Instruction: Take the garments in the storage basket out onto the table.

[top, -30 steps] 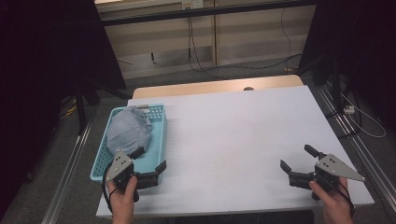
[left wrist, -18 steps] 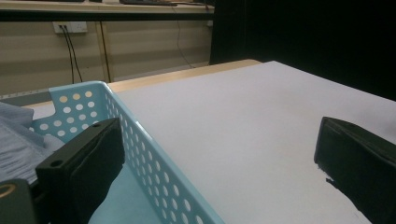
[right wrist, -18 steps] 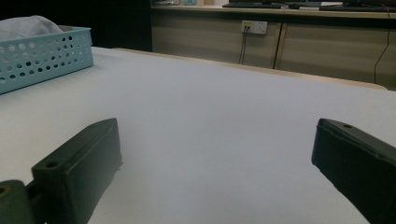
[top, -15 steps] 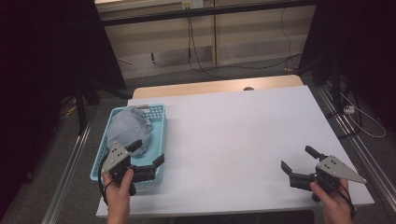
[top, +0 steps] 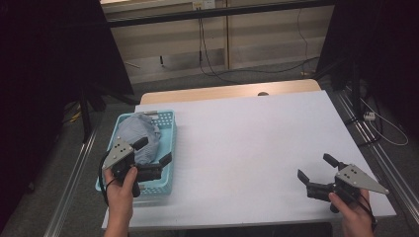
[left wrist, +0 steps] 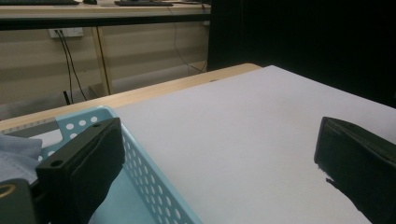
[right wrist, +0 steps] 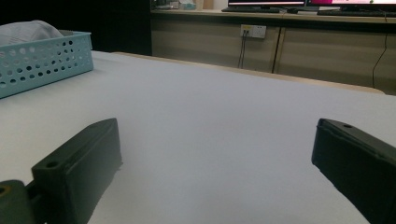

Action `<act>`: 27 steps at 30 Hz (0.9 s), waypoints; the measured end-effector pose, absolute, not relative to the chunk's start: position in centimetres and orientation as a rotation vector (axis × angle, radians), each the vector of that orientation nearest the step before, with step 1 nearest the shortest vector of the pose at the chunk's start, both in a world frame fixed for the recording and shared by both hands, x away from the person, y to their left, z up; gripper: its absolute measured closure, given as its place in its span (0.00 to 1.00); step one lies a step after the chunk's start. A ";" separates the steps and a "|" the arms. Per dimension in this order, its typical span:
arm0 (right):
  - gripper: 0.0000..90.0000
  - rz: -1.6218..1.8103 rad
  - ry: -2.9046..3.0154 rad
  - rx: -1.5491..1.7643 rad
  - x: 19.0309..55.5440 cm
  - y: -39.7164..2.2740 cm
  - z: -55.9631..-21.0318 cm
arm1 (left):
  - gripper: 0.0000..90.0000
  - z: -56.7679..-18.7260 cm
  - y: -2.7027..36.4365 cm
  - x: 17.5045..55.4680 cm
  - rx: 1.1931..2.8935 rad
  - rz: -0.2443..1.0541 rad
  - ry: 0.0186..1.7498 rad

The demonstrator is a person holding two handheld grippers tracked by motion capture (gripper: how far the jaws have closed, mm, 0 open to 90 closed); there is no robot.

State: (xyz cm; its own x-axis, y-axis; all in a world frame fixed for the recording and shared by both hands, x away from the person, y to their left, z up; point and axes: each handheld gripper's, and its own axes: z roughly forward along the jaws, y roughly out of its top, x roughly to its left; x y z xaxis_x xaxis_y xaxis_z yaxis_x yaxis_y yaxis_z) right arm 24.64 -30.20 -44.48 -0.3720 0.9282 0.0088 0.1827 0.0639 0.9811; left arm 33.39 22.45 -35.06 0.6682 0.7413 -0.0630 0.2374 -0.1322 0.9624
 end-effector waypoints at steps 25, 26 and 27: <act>0.01 1.373 1.664 1.110 24.7 -29.8 -44.4 | 0.02 -34.2 23.9 35.3 1.749 0.549 0.832; 0.01 1.374 1.662 1.111 24.7 -29.8 -44.4 | 0.02 -34.1 24.1 35.4 1.750 0.555 0.835; 0.01 1.375 1.661 1.116 24.7 -29.8 -44.3 | 0.02 -34.1 24.1 35.6 1.746 0.555 0.836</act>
State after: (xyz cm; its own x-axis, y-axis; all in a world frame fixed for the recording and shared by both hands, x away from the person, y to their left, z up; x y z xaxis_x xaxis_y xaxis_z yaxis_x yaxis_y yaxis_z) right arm 24.67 -29.84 -44.35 -0.3847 0.9230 0.0092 0.1814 0.0658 0.9812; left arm 35.59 24.14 -34.07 0.6450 0.7634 -0.0336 0.2654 -0.1826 0.9467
